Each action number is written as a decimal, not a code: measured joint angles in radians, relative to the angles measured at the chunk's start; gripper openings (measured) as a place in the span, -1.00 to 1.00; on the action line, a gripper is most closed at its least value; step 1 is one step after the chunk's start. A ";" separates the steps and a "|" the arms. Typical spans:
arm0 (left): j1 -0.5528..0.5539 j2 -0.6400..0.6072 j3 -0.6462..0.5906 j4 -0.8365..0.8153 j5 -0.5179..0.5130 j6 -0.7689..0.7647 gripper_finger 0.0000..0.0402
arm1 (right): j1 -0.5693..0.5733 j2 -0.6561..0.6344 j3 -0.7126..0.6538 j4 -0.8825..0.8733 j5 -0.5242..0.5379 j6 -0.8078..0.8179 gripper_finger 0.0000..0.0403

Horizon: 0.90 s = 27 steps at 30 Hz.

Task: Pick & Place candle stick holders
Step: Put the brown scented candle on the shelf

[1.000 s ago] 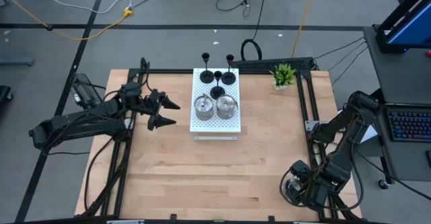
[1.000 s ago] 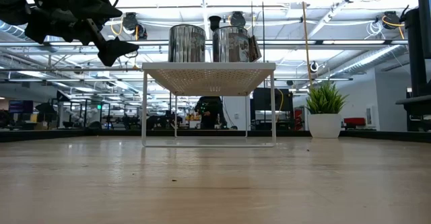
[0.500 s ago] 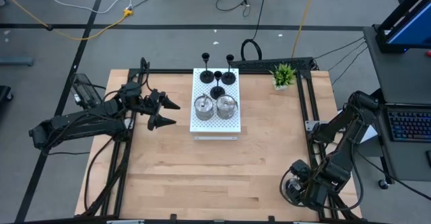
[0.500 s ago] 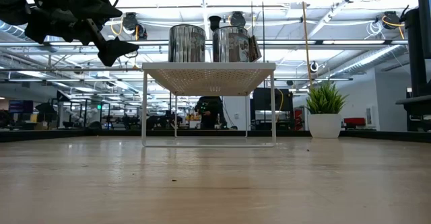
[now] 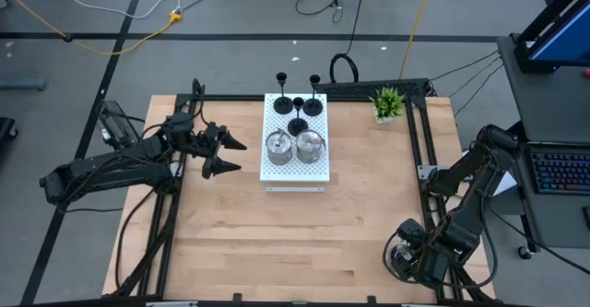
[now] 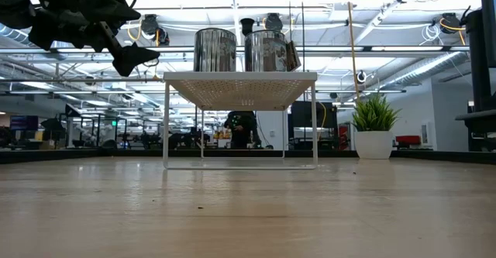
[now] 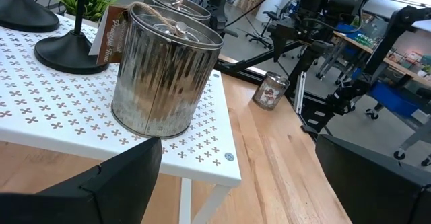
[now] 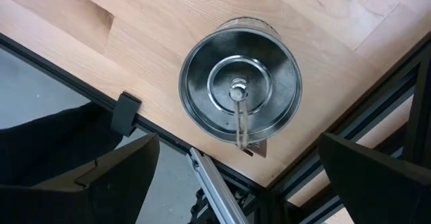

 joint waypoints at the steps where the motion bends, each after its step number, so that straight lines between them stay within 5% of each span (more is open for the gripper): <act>1: 0.000 0.000 0.000 0.000 0.000 0.000 0.99 | 0.000 0.000 0.000 0.000 0.003 0.000 0.98; 27: 0.000 0.000 0.000 0.000 0.000 -0.001 0.99 | -0.010 0.001 -0.054 0.051 0.044 0.009 0.99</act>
